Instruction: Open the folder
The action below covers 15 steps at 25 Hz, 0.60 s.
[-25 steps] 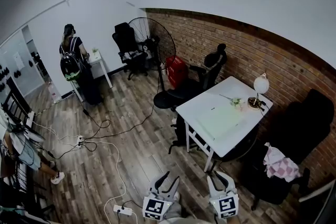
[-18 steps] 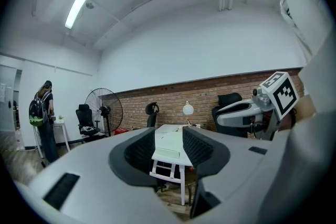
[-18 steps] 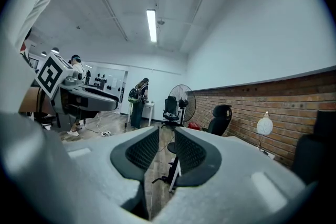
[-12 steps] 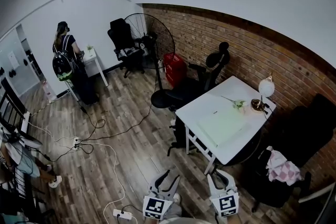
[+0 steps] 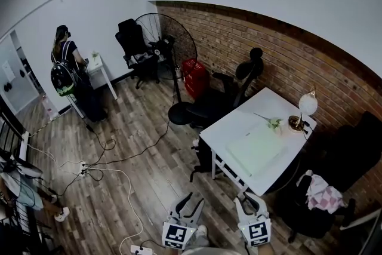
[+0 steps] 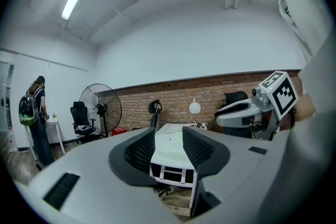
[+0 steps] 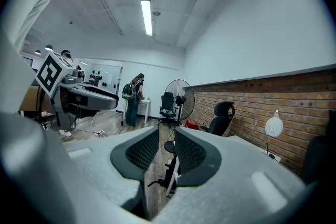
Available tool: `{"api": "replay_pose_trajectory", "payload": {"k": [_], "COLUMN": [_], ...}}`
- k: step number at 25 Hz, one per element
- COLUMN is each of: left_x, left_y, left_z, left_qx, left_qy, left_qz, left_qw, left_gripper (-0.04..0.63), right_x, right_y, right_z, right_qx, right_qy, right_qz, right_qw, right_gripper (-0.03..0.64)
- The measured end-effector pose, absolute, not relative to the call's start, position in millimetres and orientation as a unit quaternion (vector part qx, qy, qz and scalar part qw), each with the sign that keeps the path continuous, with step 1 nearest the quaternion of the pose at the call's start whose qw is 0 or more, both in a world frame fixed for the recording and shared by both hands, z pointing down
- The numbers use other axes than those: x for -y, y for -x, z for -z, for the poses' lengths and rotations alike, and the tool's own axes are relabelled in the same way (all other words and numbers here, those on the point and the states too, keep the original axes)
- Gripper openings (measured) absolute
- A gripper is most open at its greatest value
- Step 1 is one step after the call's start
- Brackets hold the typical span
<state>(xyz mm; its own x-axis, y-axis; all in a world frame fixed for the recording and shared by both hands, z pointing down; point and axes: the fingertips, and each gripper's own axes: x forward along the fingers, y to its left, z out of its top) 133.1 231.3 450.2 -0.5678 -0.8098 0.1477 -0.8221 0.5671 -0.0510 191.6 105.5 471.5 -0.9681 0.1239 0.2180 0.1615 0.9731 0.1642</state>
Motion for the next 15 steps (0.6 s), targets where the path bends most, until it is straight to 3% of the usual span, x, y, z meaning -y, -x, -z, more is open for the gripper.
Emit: {"api": "replay_pose_trajectory", "payload": {"k": [15], "left_x": [-224], "left_y": [-40], "left_z": [-453], "left_qx": [0.868], "left_qy": [-0.490], "left_qz": [-0.053], "left_qw": [0.062], "left_gripper": [0.166], "right_x": [-102], "right_y": [-108], "right_z": [-471], "right_qx": [0.990], "right_qy": [0.031], "right_qz": [0.077], "right_qw": [0.115], "right_gripper": [0.080]}}
